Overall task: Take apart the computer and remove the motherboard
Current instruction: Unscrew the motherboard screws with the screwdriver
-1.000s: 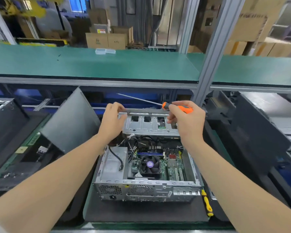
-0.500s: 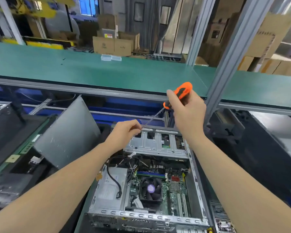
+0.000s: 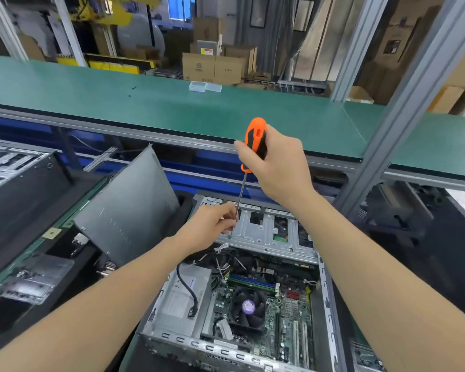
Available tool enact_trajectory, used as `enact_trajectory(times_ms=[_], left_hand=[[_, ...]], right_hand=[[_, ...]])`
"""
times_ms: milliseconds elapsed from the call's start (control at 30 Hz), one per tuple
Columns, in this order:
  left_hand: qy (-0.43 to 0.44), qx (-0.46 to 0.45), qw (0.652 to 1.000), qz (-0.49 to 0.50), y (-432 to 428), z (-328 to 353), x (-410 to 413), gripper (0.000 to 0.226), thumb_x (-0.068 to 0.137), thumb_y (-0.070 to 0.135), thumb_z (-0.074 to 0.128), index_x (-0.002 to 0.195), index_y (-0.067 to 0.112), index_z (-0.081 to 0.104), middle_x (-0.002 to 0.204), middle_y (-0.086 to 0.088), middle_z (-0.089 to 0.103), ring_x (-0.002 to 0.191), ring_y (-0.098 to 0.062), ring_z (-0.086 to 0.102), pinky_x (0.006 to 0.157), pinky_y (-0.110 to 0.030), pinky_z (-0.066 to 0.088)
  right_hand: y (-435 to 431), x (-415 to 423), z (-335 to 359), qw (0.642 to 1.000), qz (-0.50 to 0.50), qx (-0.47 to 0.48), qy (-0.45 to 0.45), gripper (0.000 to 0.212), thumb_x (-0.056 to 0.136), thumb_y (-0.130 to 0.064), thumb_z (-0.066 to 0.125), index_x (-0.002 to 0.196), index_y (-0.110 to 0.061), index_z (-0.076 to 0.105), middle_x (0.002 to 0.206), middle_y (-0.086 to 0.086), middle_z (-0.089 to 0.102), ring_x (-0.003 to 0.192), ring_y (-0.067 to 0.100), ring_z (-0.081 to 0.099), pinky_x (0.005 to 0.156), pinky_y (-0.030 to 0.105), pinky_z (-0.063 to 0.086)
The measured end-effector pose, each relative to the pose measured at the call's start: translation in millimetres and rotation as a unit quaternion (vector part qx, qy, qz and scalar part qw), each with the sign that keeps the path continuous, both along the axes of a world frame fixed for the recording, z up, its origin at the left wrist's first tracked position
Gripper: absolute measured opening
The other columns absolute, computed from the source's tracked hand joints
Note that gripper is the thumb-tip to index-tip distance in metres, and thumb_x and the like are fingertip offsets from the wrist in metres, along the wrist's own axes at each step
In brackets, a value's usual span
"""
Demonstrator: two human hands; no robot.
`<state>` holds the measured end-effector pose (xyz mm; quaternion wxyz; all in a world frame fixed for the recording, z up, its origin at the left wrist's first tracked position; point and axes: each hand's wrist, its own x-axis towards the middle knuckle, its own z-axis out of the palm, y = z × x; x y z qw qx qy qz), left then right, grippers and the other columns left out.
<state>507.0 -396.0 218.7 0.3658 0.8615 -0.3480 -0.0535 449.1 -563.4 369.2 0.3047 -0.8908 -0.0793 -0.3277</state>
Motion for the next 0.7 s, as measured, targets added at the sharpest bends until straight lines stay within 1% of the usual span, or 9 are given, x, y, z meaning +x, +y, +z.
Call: enact_trajectory(times_ms=[100, 167, 267, 300, 367, 433, 500, 600, 700], left_hand=[[-0.033, 0.019, 0.998, 0.049, 1, -3, -5, 0.006, 0.1, 0.025, 0.062, 0.095, 0.027, 0.059, 0.085, 0.011, 0.068, 0.077, -0.006, 0.063, 0.074, -0.03, 0.054], [-0.06, 0.016, 0.995, 0.079, 5, -3, -12, 0.019, 0.096, 0.029, 0.06, 0.086, 0.036, 0.046, 0.076, 0.011, 0.061, 0.069, -0.008, 0.057, 0.062, -0.03, 0.049], [-0.132, 0.1, 0.983, -0.08, 7, -5, -29, 0.013, 0.091, 0.03, 0.05, 0.08, 0.034, 0.043, 0.075, 0.01, 0.054, 0.065, -0.007, 0.05, 0.059, -0.029, 0.04], [-0.134, 0.156, 0.967, -0.149, 4, -8, -33, 0.01, 0.094, 0.03, 0.047, 0.085, 0.031, 0.051, 0.08, 0.01, 0.057, 0.07, -0.008, 0.052, 0.063, -0.028, 0.044], [-0.105, 0.279, 0.93, -0.215, -7, -19, -35, 0.021, 0.099, 0.019, 0.044, 0.107, 0.023, 0.063, 0.103, 0.004, 0.066, 0.088, -0.015, 0.061, 0.079, -0.034, 0.053], [-0.105, 0.393, 0.885, -0.225, -19, -31, -37, 0.036, 0.097, 0.005, 0.044, 0.127, 0.017, 0.06, 0.119, -0.004, 0.067, 0.101, -0.026, 0.064, 0.086, -0.045, 0.055], [-0.14, 0.459, 0.846, -0.233, -28, -42, -40, 0.04, 0.095, 0.001, 0.048, 0.132, 0.013, 0.055, 0.121, -0.009, 0.068, 0.101, -0.031, 0.065, 0.086, -0.045, 0.054], [-0.181, 0.538, 0.79, -0.232, -35, -59, -41, 0.043, 0.099, 0.012, 0.05, 0.142, 0.012, 0.049, 0.138, -0.01, 0.061, 0.121, -0.029, 0.059, 0.104, -0.042, 0.042], [-0.172, 0.624, 0.73, -0.218, -40, -67, -39, 0.055, 0.102, 0.026, 0.043, 0.156, 0.016, 0.037, 0.159, -0.006, 0.042, 0.145, -0.022, 0.038, 0.121, -0.04, 0.022]], right_hand=[[3, 3, -10, 0.999, -0.003, -0.016, 0.029, 0.043, 0.099, -0.05, 0.06, 0.078, -0.013, 0.05, 0.061, 0.002, 0.056, 0.059, 0.024, 0.055, 0.064, 0.045, 0.049], [3, 6, -16, 0.998, -0.009, -0.026, 0.056, 0.045, 0.098, -0.052, 0.059, 0.079, -0.012, 0.05, 0.063, 0.003, 0.055, 0.06, 0.023, 0.051, 0.063, 0.045, 0.049], [6, 10, -23, 0.997, 0.008, -0.036, 0.074, 0.044, 0.098, -0.049, 0.06, 0.079, -0.011, 0.049, 0.068, 0.002, 0.052, 0.067, 0.022, 0.05, 0.065, 0.043, 0.046], [8, 12, -25, 0.996, 0.012, -0.035, 0.081, 0.043, 0.098, -0.049, 0.06, 0.08, -0.011, 0.049, 0.069, 0.002, 0.052, 0.068, 0.022, 0.05, 0.065, 0.042, 0.045], [12, 14, -28, 0.994, 0.013, -0.03, 0.105, 0.041, 0.098, -0.05, 0.059, 0.082, -0.014, 0.048, 0.067, 0.002, 0.053, 0.065, 0.023, 0.052, 0.064, 0.044, 0.048], [15, 15, -33, 0.991, 0.016, -0.031, 0.128, 0.04, 0.099, -0.051, 0.058, 0.084, -0.016, 0.046, 0.066, 0.003, 0.055, 0.062, 0.025, 0.052, 0.063, 0.046, 0.05], [17, 15, -38, 0.989, 0.024, -0.037, 0.143, 0.039, 0.099, -0.05, 0.059, 0.086, -0.015, 0.047, 0.068, 0.006, 0.056, 0.062, 0.026, 0.052, 0.064, 0.047, 0.052], [15, 14, -44, 0.988, 0.028, -0.028, 0.151, 0.039, 0.099, -0.049, 0.06, 0.088, -0.013, 0.048, 0.067, 0.005, 0.055, 0.059, 0.024, 0.049, 0.063, 0.047, 0.052], [12, 11, -47, 0.988, 0.024, -0.022, 0.149, 0.038, 0.1, -0.048, 0.06, 0.09, -0.013, 0.049, 0.067, 0.004, 0.054, 0.059, 0.023, 0.049, 0.063, 0.045, 0.052]])
